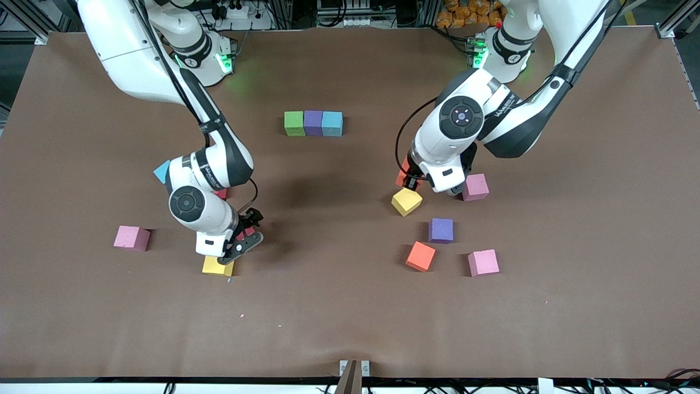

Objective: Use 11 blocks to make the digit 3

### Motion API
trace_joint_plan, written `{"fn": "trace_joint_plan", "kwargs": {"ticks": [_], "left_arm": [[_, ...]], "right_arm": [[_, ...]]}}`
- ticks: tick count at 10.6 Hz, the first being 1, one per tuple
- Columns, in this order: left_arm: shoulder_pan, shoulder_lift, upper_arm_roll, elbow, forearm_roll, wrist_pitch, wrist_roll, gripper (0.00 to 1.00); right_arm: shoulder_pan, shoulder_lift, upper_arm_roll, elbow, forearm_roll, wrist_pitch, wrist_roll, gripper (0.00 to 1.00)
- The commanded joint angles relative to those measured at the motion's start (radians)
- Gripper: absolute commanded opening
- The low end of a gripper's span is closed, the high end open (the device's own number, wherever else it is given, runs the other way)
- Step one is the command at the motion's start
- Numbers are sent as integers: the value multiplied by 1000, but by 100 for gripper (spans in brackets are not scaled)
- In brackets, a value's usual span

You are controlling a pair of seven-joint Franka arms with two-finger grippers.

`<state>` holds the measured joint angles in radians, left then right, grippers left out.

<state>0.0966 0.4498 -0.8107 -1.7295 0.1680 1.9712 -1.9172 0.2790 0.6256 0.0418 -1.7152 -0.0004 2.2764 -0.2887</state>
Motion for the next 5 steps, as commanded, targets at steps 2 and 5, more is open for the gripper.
{"fn": "trace_joint_plan", "kwargs": {"ticks": [2,5], "left_arm": [[6,-2,-4,30,-27,-28,40,0],[6,-2,-4,34,-27,-29,40,0]], "right_arm": [[-7,-35,10,6,0,-87,-20,100],[-11,-34,10,-3,-39,-80,-40,100]]}}
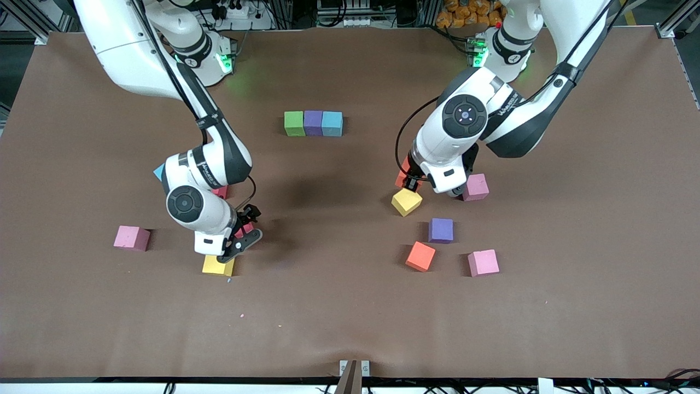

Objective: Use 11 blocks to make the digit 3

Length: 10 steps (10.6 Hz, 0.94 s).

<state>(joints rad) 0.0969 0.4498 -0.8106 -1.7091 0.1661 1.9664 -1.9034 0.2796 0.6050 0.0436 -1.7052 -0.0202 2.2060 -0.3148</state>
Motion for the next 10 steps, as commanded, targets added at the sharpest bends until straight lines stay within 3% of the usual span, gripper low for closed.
{"fn": "trace_joint_plan", "kwargs": {"ticks": [1,3,7,8,9,10], "left_arm": [[6,-2,-4,14,-23,-26,26,0],[6,-2,-4,14,-23,-35,27,0],[6,0,-4,14,-22,-35,27,0],[6,0,-4,14,-22,-35,27,0],[6,0,-4,14,-22,-35,27,0],[6,0,-4,14,-22,-35,27,0]], "right_arm": [[-13,-8,9,-25,-20,4,-6,100],[-16,-1,9,-77,-20,81,47,100],[-28,18,9,-88,-14,93,141,100],[-34,19,9,-86,-7,93,141,91],[-34,19,9,-86,-4,89,154,30],[-37,12,10,-86,-4,81,198,10]]}}
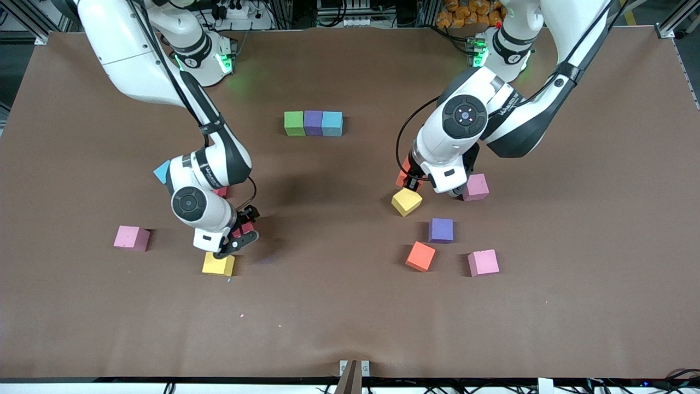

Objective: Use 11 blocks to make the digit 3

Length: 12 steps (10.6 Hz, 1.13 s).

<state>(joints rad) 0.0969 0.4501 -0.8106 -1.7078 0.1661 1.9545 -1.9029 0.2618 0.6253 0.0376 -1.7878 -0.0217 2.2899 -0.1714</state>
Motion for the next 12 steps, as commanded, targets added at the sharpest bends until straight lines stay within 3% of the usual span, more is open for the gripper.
{"fn": "trace_joint_plan", "kwargs": {"ticks": [1,4,9,12], "left_arm": [[6,-1,-4,13,-22,-23,27,0],[6,-1,-4,14,-22,-23,27,0],[6,-1,-4,13,-22,-23,27,0],[6,-1,-4,13,-22,-25,27,0]], "right_arm": [[-15,-22,16,-4,-3,-23,82,9],[13,-134,25,-76,-3,-60,143,9],[190,-360,34,-373,0,4,493,9],[316,-383,41,-461,28,65,758,9]]}}
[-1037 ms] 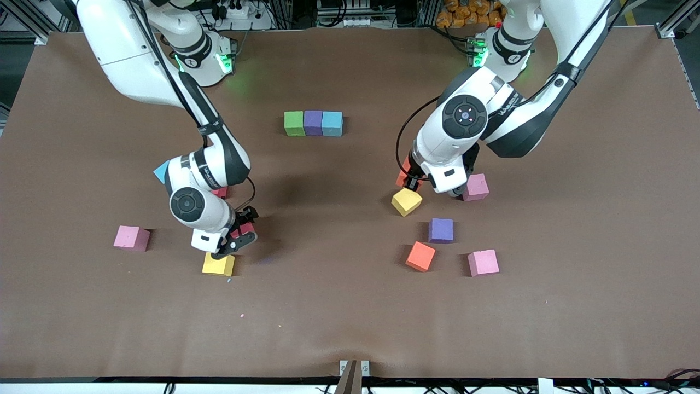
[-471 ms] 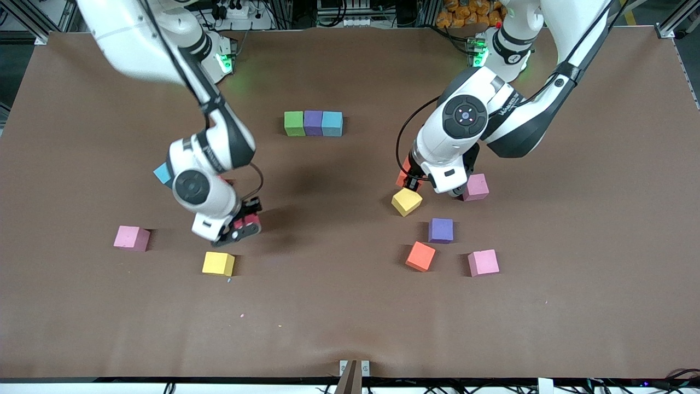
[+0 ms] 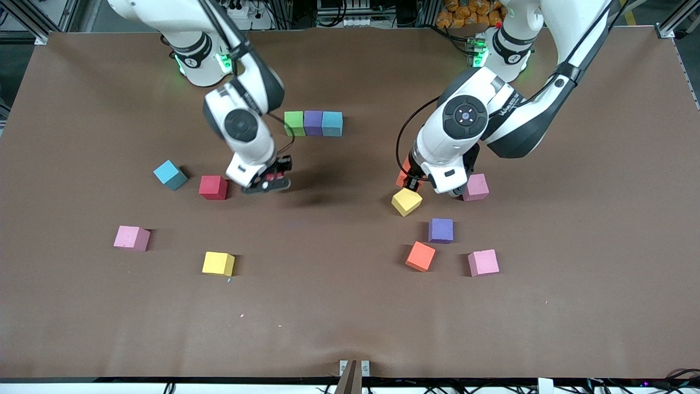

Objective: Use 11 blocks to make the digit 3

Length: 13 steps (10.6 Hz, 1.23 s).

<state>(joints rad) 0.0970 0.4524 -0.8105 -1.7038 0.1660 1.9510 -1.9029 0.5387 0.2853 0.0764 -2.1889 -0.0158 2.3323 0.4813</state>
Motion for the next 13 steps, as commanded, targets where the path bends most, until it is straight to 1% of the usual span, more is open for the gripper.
{"fn": "trace_joint_plan", "kwargs": {"ticks": [1,2,4,7,9,13], "left_arm": [[6,-3,-4,9,-22,-23,27,0],[6,-3,-4,9,-22,-23,28,0],[6,-3,-4,9,-22,-23,27,0],[4,-1,-4,9,-20,-23,28,0],[4,-1,-4,9,-20,-23,28,0],[4,-1,-4,9,-20,-23,30,0]], "right_arm": [[64,-44,3,-71,105,21,112,9],[79,-46,3,-83,141,21,112,9],[84,-43,3,-113,146,30,112,9],[89,-37,5,-141,178,56,112,9],[110,-28,3,-176,178,142,112,9],[132,-6,5,-210,186,205,122,9]]}}
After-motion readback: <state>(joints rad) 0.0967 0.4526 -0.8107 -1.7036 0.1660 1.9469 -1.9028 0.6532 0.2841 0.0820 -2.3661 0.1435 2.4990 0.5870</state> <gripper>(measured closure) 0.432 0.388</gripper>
